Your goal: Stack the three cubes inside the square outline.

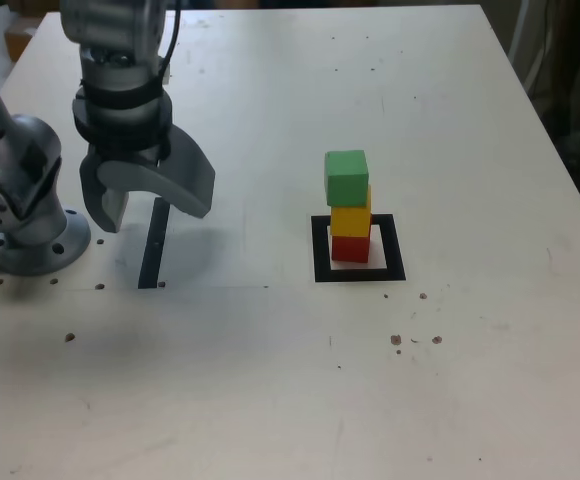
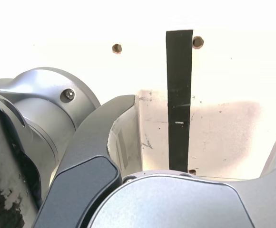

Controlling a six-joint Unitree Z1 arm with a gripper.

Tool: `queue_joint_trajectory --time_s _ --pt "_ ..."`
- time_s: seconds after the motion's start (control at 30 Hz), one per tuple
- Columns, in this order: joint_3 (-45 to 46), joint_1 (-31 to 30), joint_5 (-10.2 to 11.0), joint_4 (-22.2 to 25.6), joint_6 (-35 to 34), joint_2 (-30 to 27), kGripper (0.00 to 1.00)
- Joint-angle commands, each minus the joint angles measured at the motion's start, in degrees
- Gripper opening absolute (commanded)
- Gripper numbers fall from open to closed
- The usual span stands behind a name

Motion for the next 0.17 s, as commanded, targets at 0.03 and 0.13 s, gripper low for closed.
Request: queue_joint_trajectory --time_s 0.03,0.13 --pt "-0.48 -0.08 -0.27 0.26 0.05 0.34 0.99" --pt "-0.53 -0.08 -0.24 0.61 0.05 0.50 0.99"
